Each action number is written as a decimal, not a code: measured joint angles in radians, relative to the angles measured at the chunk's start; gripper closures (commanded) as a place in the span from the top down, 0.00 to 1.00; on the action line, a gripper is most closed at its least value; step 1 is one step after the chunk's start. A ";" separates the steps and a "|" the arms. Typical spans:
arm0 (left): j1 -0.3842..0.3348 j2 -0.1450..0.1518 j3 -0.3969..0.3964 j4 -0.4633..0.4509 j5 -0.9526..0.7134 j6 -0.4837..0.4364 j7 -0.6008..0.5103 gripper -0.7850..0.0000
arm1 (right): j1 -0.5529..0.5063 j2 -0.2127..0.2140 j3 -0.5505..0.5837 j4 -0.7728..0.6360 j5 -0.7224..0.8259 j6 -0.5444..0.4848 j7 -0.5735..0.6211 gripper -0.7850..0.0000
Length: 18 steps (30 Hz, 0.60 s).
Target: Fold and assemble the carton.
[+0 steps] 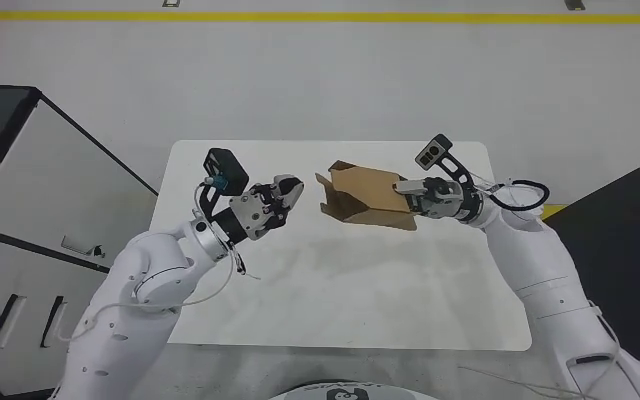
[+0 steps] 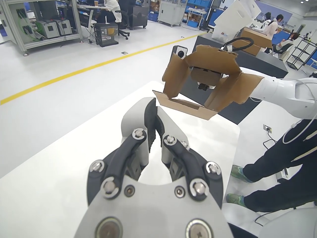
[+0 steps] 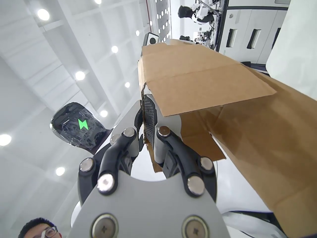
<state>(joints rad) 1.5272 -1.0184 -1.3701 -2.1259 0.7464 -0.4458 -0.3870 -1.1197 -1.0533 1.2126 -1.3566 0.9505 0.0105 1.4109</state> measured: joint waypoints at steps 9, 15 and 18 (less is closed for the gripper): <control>0.005 -0.002 0.003 -0.015 -0.005 -0.003 0.014 0.00 | 0.003 -0.015 -0.021 0.030 0.148 0.053 0.094 0.00; 0.015 0.000 -0.016 -0.040 -0.040 -0.015 0.001 0.00 | 0.026 -0.032 -0.065 0.072 0.215 0.061 0.126 0.00; 0.021 0.001 -0.022 -0.053 -0.046 -0.018 -0.003 0.00 | 0.033 -0.037 -0.086 0.071 0.252 0.063 0.125 0.00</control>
<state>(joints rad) 1.5486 -1.0175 -1.3919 -2.1790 0.6999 -0.4637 -0.3905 -1.0868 -1.0906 1.1266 -1.2853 1.2030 0.0739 1.5359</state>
